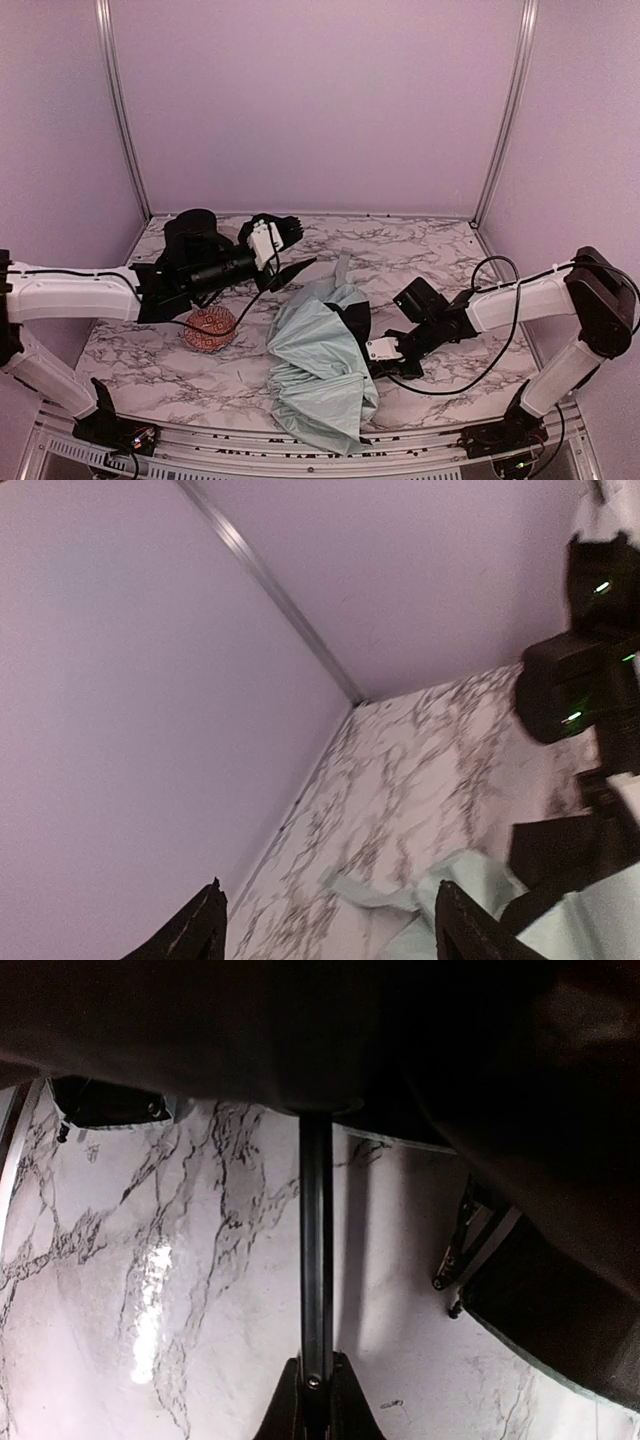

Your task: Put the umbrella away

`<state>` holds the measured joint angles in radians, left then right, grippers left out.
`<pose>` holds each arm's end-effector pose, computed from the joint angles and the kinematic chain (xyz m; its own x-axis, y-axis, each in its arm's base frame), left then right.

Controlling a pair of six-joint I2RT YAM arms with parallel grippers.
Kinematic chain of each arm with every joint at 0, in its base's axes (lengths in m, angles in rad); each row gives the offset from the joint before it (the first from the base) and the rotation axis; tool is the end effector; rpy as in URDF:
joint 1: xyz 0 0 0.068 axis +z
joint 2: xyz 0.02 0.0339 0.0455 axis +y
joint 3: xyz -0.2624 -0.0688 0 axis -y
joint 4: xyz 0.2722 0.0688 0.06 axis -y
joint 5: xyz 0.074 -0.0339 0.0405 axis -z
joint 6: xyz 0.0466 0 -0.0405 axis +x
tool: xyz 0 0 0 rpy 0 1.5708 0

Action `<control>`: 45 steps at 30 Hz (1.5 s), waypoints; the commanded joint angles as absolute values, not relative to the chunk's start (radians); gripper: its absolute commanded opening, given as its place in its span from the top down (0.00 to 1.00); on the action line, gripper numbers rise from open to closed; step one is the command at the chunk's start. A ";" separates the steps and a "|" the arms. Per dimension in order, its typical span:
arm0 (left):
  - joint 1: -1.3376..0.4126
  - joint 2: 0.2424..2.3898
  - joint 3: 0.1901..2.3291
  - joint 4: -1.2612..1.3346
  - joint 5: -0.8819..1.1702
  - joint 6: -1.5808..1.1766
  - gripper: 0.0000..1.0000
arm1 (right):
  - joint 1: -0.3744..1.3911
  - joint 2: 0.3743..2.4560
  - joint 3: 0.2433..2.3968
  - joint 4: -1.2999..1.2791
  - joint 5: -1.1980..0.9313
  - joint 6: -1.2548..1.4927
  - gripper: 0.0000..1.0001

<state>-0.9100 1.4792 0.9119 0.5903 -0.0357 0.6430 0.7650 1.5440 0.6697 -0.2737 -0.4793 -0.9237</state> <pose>0.2335 -0.2977 0.2819 0.4712 0.3701 -0.8006 0.6054 0.5243 0.5988 0.1878 0.2101 0.1003 0.2026 -0.7869 -0.5829 -0.9776 -0.1970 -0.0738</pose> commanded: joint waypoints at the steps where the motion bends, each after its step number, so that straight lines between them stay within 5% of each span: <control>1: -0.938 1.245 0.784 0.238 0.534 0.481 0.29 | 0.765 1.592 0.726 -0.339 -0.485 -0.853 1.00; 9: -1.114 1.207 0.775 -0.065 0.498 0.572 0.01 | 0.761 1.651 0.805 -0.374 -0.507 -0.832 1.00; 17: -1.191 1.340 0.755 0.082 0.335 0.644 0.02 | 0.762 1.667 0.818 -0.380 -0.522 -0.837 1.00; 19: -1.192 1.356 0.708 0.230 0.241 0.631 0.09 | 0.762 1.665 0.819 -0.382 -0.525 -0.831 1.00; 24: -1.192 1.396 0.683 0.368 0.171 0.651 0.47 | 0.763 1.657 0.816 -0.386 -0.527 -0.833 1.00; 29: -1.133 1.397 0.686 0.452 0.280 0.424 1.00 | 0.776 1.641 0.808 -0.393 -0.533 -0.847 1.00; 45: -0.853 1.668 0.723 0.467 0.265 -0.059 1.00 | 0.833 1.528 0.748 -0.368 -0.572 -0.831 0.99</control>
<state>-0.8833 1.5883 0.6849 0.5049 0.3279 0.0597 0.8127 1.5791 0.7609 -0.3710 -0.5171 -0.8444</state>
